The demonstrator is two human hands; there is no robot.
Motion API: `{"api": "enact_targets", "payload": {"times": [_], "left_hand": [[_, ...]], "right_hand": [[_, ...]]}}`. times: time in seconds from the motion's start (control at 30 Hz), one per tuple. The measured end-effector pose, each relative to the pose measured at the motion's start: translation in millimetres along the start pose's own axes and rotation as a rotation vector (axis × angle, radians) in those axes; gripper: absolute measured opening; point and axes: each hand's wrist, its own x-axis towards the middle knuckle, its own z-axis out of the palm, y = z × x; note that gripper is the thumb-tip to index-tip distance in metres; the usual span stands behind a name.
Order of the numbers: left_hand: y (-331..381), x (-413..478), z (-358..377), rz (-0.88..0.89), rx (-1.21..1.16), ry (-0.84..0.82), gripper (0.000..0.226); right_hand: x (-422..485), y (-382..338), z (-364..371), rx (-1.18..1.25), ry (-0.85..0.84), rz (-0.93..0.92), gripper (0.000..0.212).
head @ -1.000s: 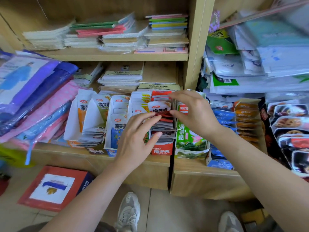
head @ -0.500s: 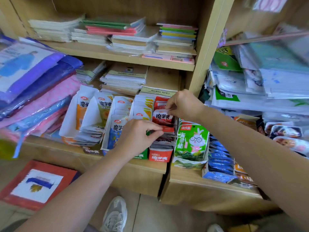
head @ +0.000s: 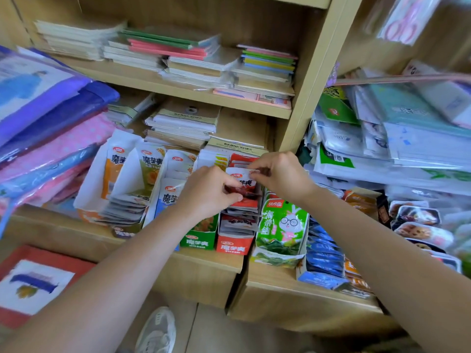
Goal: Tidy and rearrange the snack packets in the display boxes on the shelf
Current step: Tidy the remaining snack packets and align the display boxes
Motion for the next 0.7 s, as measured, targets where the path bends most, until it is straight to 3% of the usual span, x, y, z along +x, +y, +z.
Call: {"api": "enact_targets", "payload": {"times": [0.17, 0.3, 0.4, 0.5, 0.6, 0.7], "left_hand": [[-2.2, -2.9, 12.1, 0.153, 0.139, 0.145, 0.011], [-8.5, -12.6, 11.2, 0.256, 0.049, 0.288, 0.019], [-9.3, -19.8, -0.3, 0.269, -0.025, 0.392, 0.009], [-5.7, -26.4, -3.9, 0.267, -0.114, 0.330, 0.013], [-4.7, -29.9, -3.1, 0.285, -0.216, 0.245, 0.024], [-7.4, -30.6, -2.7, 0.350, -0.132, 0.253, 0.019]], "right_hand": [[8.9, 2.7, 0.2, -0.079, -0.037, 0.021, 0.006], [11.3, 5.0, 1.2, -0.089, -0.087, 0.020, 0.009], [10.6, 5.9, 3.0, -0.093, -0.141, 0.028, 0.008], [10.8, 4.2, -3.7, -0.030, -0.167, 0.070, 0.009], [3.8, 0.7, -11.9, 0.104, -0.078, 0.117, 0.021], [-9.5, -9.7, -15.6, 0.163, 0.027, 0.069, 0.018]]}}
